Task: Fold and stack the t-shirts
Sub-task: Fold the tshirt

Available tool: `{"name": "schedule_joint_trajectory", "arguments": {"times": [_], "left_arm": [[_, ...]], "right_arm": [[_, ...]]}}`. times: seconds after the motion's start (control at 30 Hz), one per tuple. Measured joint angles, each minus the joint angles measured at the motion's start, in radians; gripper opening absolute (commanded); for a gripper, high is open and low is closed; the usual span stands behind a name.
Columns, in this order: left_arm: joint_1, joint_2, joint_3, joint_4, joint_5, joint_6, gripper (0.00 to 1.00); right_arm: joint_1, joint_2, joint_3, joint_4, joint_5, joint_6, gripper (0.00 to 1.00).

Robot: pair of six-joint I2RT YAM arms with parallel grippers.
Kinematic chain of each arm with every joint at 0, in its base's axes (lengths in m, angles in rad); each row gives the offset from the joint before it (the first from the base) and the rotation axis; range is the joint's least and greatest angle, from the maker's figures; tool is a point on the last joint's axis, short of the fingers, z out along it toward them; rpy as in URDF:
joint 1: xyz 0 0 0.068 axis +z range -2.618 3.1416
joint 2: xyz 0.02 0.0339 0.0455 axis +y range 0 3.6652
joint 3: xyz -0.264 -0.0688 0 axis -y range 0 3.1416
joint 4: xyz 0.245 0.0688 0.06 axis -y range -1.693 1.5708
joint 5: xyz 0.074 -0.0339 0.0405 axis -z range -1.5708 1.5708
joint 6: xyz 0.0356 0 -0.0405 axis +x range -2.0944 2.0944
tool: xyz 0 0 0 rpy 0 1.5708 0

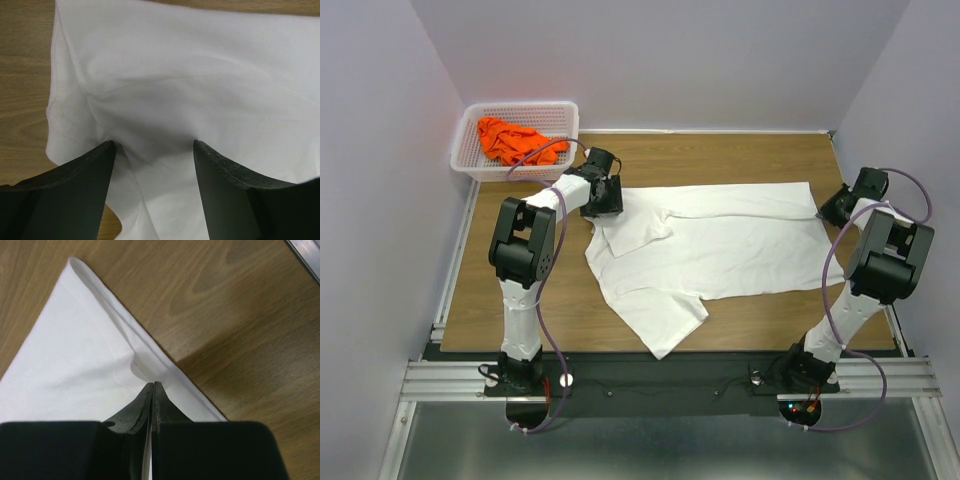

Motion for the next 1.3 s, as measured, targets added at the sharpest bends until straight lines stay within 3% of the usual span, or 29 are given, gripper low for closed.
{"name": "schedule_joint_trajectory", "arguments": {"times": [0.33, 0.5, 0.7, 1.03, 1.3], "left_arm": [[0.000, 0.000, 0.000, 0.000, 0.000, 0.000, 0.76], [0.000, -0.010, 0.000, -0.013, -0.013, 0.001, 0.76], [-0.011, -0.082, 0.000, -0.052, -0.063, 0.022, 0.76], [-0.179, -0.168, -0.015, -0.094, -0.111, 0.067, 0.75], [-0.192, -0.043, 0.008, -0.137, -0.124, 0.080, 0.75]], "right_arm": [[0.001, 0.034, 0.018, -0.077, 0.035, -0.010, 0.20], [0.017, -0.002, 0.021, -0.122, 0.099, -0.015, 0.33], [0.131, -0.119, 0.037, -0.159, 0.161, -0.045, 0.42], [0.430, -0.224, -0.086, -0.232, 0.114, -0.033, 0.42], [0.530, -0.178, -0.138, -0.279, 0.114, 0.013, 0.42]]}}
